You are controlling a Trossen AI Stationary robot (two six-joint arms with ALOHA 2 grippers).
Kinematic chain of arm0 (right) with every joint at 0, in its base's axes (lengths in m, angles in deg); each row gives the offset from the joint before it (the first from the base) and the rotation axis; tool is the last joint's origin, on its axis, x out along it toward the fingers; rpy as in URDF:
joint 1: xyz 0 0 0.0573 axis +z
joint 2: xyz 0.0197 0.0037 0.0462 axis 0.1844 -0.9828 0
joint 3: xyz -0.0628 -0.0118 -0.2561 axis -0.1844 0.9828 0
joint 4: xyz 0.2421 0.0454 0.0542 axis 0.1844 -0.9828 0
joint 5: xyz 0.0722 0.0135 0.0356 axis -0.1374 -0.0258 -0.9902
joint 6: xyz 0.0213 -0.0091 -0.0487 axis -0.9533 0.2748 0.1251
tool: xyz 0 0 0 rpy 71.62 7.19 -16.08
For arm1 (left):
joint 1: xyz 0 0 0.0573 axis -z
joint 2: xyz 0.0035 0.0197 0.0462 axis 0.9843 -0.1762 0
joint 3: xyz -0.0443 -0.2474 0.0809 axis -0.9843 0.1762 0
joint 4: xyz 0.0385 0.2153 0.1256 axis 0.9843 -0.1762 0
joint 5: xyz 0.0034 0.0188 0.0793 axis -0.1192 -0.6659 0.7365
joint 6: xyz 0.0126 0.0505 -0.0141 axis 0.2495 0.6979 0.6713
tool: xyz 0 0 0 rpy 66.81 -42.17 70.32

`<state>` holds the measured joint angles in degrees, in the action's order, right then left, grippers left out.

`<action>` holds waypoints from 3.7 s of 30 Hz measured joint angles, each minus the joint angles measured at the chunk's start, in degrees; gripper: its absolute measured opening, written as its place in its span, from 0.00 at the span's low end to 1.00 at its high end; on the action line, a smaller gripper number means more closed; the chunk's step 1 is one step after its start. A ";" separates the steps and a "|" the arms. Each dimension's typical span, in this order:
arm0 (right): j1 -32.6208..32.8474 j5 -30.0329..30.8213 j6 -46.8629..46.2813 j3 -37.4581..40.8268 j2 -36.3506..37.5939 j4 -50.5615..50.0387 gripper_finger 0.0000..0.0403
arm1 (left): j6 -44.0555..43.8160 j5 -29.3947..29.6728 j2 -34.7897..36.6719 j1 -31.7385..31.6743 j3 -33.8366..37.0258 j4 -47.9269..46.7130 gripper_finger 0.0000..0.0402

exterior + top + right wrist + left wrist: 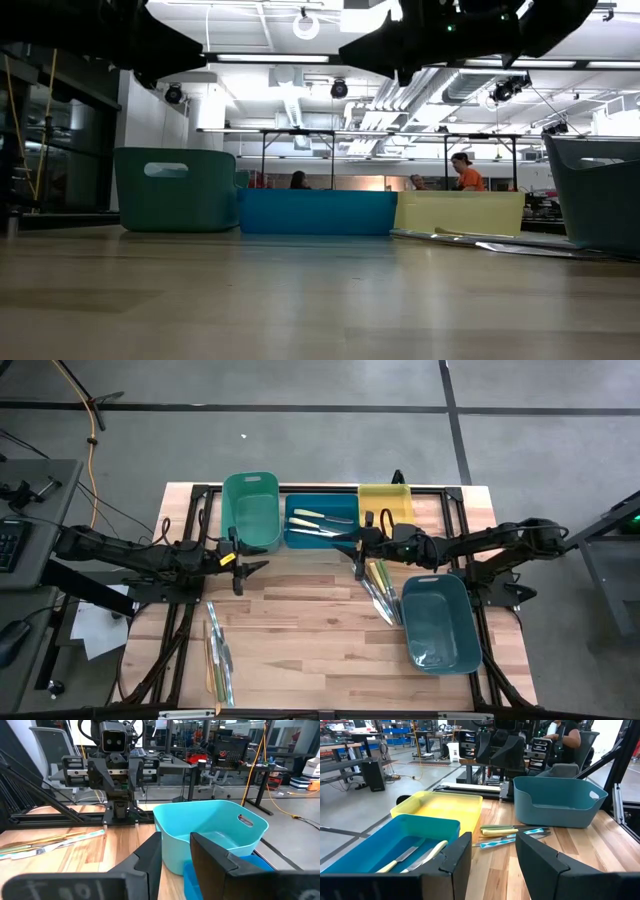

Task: Sort silverware by color (type)
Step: Put the yellow knife into the blue bin

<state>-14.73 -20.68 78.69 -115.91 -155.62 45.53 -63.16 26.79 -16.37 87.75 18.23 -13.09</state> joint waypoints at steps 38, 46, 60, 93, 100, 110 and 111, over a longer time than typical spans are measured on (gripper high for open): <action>1.97 12.49 -41.62 -30.88 -16.74 -83.08 0.19 | 0.45 0.46 -0.01 0.00 0.00 -0.11 0.36; 3.35 11.27 -49.80 -30.84 -19.70 -93.49 0.19 | 0.40 0.42 -0.02 0.00 0.00 -0.69 0.36; 4.92 12.39 -49.46 -29.94 -26.07 -98.09 0.00 | -0.12 0.42 -0.02 0.00 0.00 -1.59 0.36; 6.12 5.89 -45.84 -29.92 -29.51 -88.86 0.00 | -0.15 0.37 -0.02 0.00 0.00 -1.59 0.36; 7.76 8.06 -45.90 -29.92 -29.51 -88.34 0.00 | -0.16 0.37 -0.01 0.00 0.00 -1.57 0.36; 7.92 11.05 -42.60 -33.55 -29.31 -93.04 0.00 | -0.15 0.37 -0.02 0.00 0.00 -1.57 0.36; 8.13 11.80 -41.95 -34.33 -29.31 -93.12 0.00 | -0.14 0.37 -0.02 0.00 0.00 -1.57 0.36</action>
<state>-6.59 -8.88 36.74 -150.25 -184.93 -47.59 -63.30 27.16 -16.39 87.75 18.23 -14.67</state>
